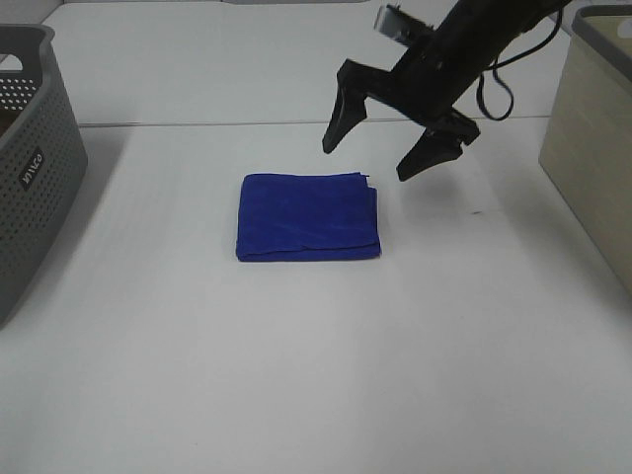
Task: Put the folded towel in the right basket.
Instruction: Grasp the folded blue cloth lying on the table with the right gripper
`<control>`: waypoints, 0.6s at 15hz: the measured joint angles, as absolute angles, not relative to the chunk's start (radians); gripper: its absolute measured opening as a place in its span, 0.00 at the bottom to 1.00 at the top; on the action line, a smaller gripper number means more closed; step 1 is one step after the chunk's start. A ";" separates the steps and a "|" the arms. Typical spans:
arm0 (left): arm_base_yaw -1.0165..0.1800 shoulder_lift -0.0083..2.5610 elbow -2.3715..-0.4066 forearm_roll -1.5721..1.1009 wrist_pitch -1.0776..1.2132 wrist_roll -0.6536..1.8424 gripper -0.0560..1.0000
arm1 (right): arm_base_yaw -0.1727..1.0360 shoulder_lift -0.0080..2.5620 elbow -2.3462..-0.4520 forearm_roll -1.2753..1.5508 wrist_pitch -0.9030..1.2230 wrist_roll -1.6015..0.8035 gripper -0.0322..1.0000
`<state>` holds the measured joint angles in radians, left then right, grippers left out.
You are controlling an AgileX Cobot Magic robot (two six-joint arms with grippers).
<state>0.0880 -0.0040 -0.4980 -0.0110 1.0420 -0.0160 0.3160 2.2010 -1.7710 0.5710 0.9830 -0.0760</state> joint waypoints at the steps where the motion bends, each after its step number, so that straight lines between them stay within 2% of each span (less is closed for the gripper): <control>1: 0.088 -0.004 -0.498 -0.011 1.042 -0.016 0.97 | 0.316 2.261 -1.814 0.567 0.983 -0.068 0.96; 3: 0.088 -0.004 -0.498 -0.012 1.042 -0.016 0.97 | 0.301 2.361 -1.886 0.544 0.991 -0.043 0.96; 9: 0.088 -0.004 -0.498 -0.021 1.042 -0.016 0.97 | 0.258 2.454 -1.921 0.574 1.004 -0.033 0.95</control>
